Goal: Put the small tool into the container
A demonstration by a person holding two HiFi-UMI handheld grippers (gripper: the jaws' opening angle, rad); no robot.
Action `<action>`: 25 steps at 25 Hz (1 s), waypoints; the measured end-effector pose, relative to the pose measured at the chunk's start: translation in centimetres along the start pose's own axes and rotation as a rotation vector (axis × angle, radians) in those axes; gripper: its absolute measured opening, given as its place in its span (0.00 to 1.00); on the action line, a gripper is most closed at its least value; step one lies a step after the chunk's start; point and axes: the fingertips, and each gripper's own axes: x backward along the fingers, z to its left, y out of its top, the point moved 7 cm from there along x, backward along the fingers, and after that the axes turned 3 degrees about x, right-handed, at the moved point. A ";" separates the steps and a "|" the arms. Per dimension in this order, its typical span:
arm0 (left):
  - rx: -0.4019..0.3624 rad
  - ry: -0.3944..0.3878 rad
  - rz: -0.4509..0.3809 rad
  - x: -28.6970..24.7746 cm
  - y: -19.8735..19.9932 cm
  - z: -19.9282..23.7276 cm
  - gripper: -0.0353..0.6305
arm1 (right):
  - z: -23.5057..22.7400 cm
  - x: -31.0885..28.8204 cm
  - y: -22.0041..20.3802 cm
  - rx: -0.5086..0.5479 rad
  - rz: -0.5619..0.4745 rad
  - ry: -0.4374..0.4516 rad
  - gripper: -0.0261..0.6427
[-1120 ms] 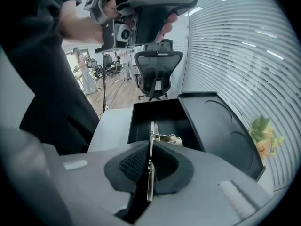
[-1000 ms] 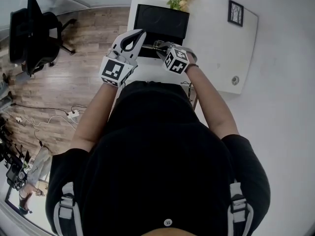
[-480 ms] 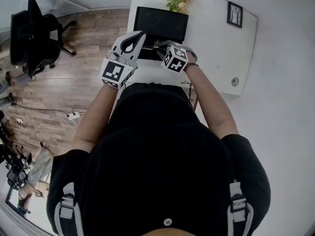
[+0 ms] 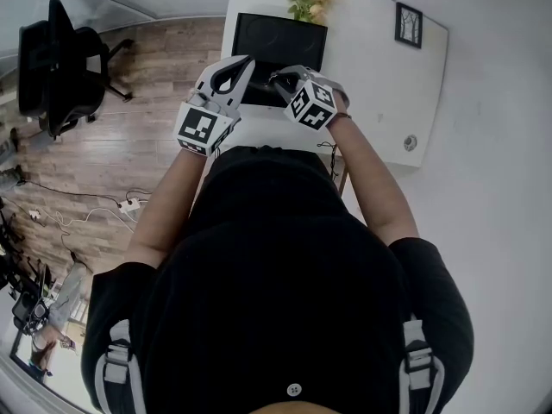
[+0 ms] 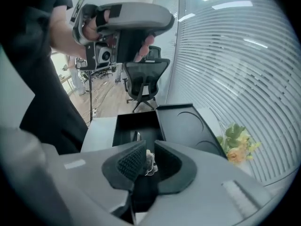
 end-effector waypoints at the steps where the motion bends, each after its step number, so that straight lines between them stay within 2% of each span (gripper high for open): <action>1: 0.000 -0.001 0.008 0.0 -0.2 0.0 0.06 | -0.1 0.6 0.4 -0.010 -0.020 -0.010 0.14; 6: -0.010 -0.009 0.013 0.2 -0.1 -0.4 0.06 | -0.6 4.0 2.1 -0.103 -0.159 -0.067 0.13; 11: -0.021 -0.032 0.008 0.2 0.7 -0.9 0.06 | -1.3 7.8 3.7 -0.200 -0.328 -0.149 0.07; 15: -0.034 -0.056 -0.015 0.0 2.0 -1.3 0.06 | -1.7 10.8 5.2 -0.236 -0.438 -0.216 0.06; 19: -0.045 -0.076 -0.004 0.0 2.4 -1.7 0.06 | -1.7 14.0 6.6 -0.272 -0.563 -0.272 0.06; 25: -0.054 -0.102 -0.061 -0.3 5.3 -2.6 0.06 | -1.9 18.0 8.3 -0.288 -0.720 -0.331 0.06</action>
